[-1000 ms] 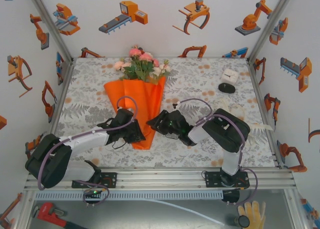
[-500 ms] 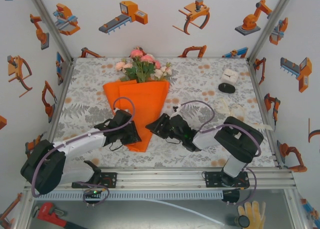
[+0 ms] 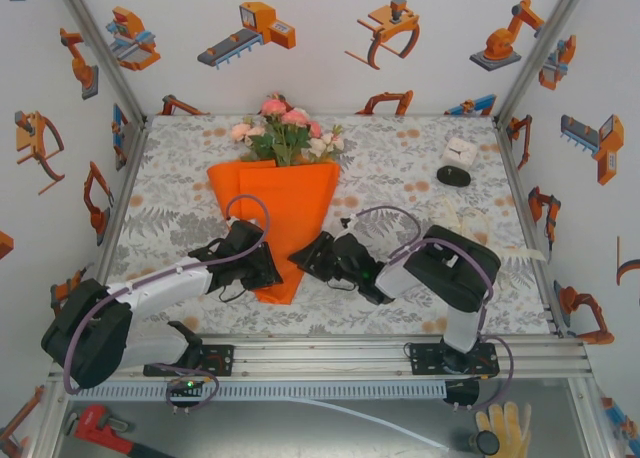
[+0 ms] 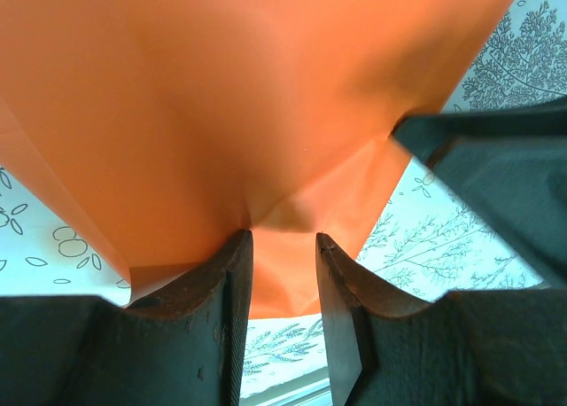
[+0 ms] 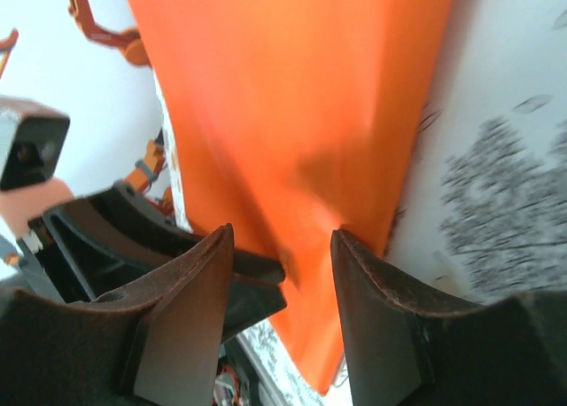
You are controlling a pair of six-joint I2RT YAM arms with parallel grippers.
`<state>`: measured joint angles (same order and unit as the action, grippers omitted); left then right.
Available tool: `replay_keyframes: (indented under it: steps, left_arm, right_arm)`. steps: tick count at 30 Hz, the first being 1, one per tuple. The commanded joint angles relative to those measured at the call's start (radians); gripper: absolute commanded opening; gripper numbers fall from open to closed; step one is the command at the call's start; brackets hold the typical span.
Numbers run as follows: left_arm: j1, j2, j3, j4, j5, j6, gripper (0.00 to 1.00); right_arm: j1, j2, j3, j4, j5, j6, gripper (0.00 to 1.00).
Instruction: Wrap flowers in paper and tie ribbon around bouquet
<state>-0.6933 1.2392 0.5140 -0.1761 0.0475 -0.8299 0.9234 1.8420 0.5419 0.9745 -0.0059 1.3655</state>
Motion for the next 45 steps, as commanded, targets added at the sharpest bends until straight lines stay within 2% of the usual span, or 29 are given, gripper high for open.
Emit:
replay_keyframes:
  steps: [1,20,31,40,45]
  left_arm:
    - [-0.005,0.015,-0.013,-0.029,-0.018,0.003,0.38]
    - [-0.003,0.029,-0.014,-0.019,-0.012,0.004,0.38]
    - [0.000,-0.009,-0.026,-0.042,-0.031,-0.006,0.38]
    - [0.001,-0.024,-0.031,-0.050,-0.034,-0.009,0.38]
    - [0.000,-0.040,-0.021,-0.060,-0.029,-0.006,0.39]
  right_arm:
    - [-0.059,0.039,-0.019,0.018,0.030,-0.030,0.48]
    - [-0.379,0.299,0.259,0.038,-0.117,-0.093,0.48]
    - [-0.503,0.444,0.492,-0.080,-0.163,-0.093,0.48]
    - [-0.586,0.516,0.668,-0.216,-0.200,-0.156,0.48]
    - [-0.605,0.457,0.716,-0.303,-0.248,-0.197,0.47]
